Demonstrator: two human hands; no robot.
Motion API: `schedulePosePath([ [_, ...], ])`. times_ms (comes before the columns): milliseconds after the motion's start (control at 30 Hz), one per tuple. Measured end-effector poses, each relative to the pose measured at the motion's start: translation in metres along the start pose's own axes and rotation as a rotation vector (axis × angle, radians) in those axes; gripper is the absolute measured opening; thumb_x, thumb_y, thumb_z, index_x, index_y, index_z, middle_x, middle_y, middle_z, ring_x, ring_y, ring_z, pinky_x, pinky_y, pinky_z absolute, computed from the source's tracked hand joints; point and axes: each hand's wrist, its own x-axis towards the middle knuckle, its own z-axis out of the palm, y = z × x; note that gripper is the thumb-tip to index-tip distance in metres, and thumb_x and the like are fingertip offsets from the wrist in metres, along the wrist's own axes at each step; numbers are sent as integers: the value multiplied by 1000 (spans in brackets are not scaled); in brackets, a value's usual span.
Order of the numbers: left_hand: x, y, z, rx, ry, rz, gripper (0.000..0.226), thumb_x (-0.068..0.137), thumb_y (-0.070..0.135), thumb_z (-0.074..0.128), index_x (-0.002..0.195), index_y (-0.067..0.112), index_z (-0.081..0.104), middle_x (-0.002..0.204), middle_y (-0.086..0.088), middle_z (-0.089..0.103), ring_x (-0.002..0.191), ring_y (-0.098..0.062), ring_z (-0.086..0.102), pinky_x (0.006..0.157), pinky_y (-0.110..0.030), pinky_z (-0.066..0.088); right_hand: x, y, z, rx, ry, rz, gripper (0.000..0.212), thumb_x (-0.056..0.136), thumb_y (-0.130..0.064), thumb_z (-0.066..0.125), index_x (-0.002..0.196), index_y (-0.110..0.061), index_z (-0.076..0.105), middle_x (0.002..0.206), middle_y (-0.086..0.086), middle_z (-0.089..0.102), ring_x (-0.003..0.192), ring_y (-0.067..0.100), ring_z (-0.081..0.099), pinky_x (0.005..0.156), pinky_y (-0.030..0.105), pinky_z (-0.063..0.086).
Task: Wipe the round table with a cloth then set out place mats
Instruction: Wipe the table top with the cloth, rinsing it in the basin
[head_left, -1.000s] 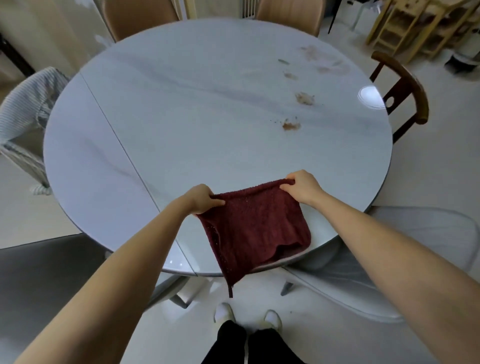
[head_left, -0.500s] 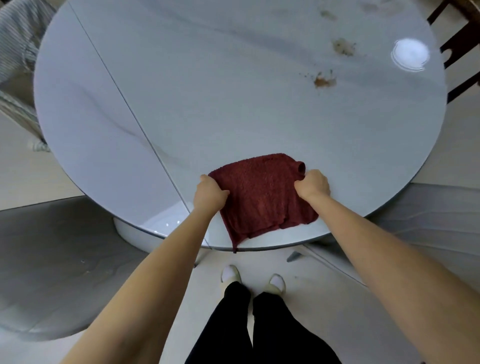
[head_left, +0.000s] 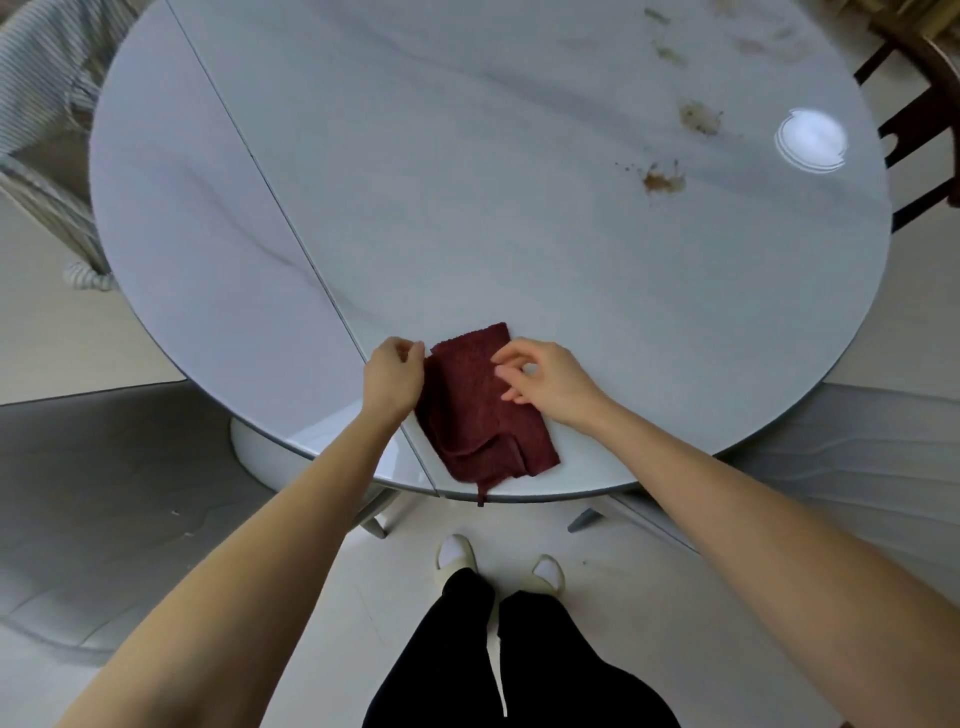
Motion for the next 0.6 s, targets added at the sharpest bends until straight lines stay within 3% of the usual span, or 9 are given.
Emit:
schedulePosePath([
  [100, -10, 4, 1, 183, 85, 432, 21, 97, 18, 49, 108, 10, 64, 107, -5, 62, 97, -21, 59, 85, -33, 47, 4, 15, 0, -465, 190, 34, 18, 92, -24, 59, 106, -12, 61, 104, 5, 65, 95, 24, 63, 80, 34, 50],
  [167, -17, 5, 11, 337, -62, 636, 24, 97, 17, 49, 114, 13, 65, 115, -5, 63, 109, -24, 56, 93, -33, 43, 1, 22, 8, -573, 144, 156, 34, 90, -35, 63, 112, -10, 52, 107, 6, 60, 98, 27, 59, 78, 36, 48],
  [200, -19, 3, 19, 441, -170, 660, 31, 99, 21, 47, 125, 13, 60, 129, -5, 58, 123, -24, 49, 103, -32, 36, -1, 23, 14, -612, 101, 185, 40, 89, -36, 64, 115, -10, 48, 109, 7, 59, 100, 28, 58, 78, 36, 48],
  [267, -24, -9, 37, 681, -340, 593, 55, 102, 36, 39, 150, 13, 28, 158, -8, 22, 147, -25, 14, 118, -37, 10, -2, 29, 26, -624, 64, 154, 39, 91, -26, 63, 122, -10, 45, 116, 9, 60, 105, 30, 59, 83, 38, 49],
  [300, -27, -16, 44, 775, -376, 547, 65, 101, 43, 33, 154, 13, 10, 162, -7, 2, 149, -25, -4, 119, -41, -2, -2, 32, 30, -587, 81, 122, 37, 91, -18, 61, 124, -9, 45, 119, 10, 60, 108, 30, 59, 86, 38, 49],
  [367, -28, -24, 54, 844, -394, 490, 76, 99, 53, 27, 153, 14, -10, 159, -5, -21, 145, -25, -22, 115, -45, -14, 0, 40, 28, -489, 166, 80, 33, 91, -7, 57, 123, -7, 48, 120, 11, 60, 108, 29, 58, 89, 37, 48],
  [467, -20, -10, 71, 779, -469, 478, 81, 98, 52, 34, 152, 16, -15, 156, -4, -28, 143, -25, -27, 113, -44, -19, 3, 58, 8, -427, 306, 35, 24, 90, -3, 56, 113, -7, 52, 112, 10, 62, 102, 27, 59, 85, 33, 46],
  [600, 0, 33, 99, 758, -634, 570, 101, 87, 39, 65, 153, 17, -8, 158, -7, -23, 144, -26, -24, 114, -44, -16, 1, 83, -36, -460, 331, -31, 23, 91, -1, 58, 113, -6, 54, 111, 10, 60, 102, 25, 59, 85, 29, 45],
])
